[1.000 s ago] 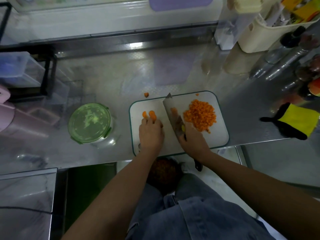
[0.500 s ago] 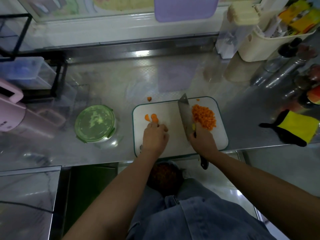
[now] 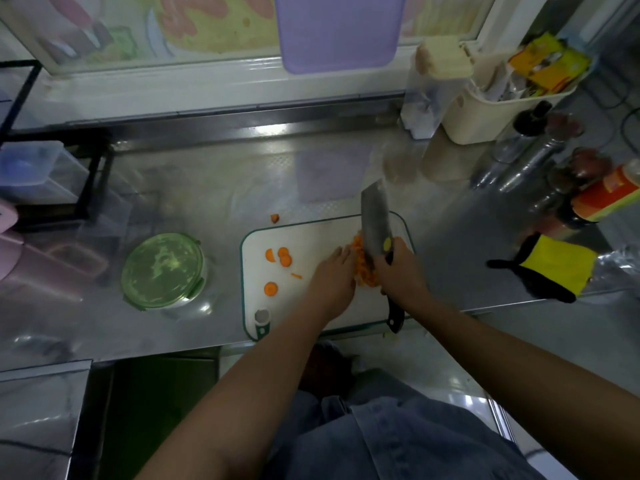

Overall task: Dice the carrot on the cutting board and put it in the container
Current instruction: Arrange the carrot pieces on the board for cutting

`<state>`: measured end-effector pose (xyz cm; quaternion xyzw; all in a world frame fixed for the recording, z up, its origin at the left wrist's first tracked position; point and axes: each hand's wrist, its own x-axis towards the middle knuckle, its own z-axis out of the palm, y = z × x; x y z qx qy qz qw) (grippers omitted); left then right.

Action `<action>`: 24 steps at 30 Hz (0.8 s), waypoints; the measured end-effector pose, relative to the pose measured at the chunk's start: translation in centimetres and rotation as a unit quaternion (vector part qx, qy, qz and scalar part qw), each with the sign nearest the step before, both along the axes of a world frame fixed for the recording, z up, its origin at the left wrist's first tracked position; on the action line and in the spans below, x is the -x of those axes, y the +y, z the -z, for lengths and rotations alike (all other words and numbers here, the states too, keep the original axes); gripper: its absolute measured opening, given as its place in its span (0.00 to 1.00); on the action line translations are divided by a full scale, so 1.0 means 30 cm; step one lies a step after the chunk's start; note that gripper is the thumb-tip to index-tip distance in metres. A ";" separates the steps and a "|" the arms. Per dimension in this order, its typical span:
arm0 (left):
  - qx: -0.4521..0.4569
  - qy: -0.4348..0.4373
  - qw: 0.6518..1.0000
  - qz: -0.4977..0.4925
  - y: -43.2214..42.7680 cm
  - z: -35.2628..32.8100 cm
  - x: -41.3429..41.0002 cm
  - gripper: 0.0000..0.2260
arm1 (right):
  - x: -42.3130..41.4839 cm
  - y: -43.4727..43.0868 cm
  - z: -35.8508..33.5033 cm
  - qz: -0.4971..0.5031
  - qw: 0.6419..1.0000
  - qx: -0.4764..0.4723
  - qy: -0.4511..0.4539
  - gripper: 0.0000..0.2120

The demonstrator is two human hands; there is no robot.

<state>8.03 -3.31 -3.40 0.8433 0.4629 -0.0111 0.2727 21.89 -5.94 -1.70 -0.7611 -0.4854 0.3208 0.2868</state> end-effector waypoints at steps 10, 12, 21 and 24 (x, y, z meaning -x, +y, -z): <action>0.257 -0.355 0.804 -0.401 0.056 -0.103 -0.023 0.14 | 0.044 -0.049 0.029 -0.216 0.954 -0.078 -0.194 0.10; 0.206 -0.302 0.828 -0.425 0.060 -0.078 0.010 0.10 | 0.044 -0.048 0.038 -0.262 0.950 -0.072 -0.153 0.15; 0.226 -0.353 0.760 -0.497 0.046 -0.077 0.083 0.16 | 0.042 -0.007 0.061 -0.328 0.938 -0.067 -0.092 0.27; 0.246 -0.369 0.743 -0.502 0.047 -0.068 0.077 0.16 | 0.061 -0.002 0.068 -0.326 0.941 -0.025 -0.082 0.29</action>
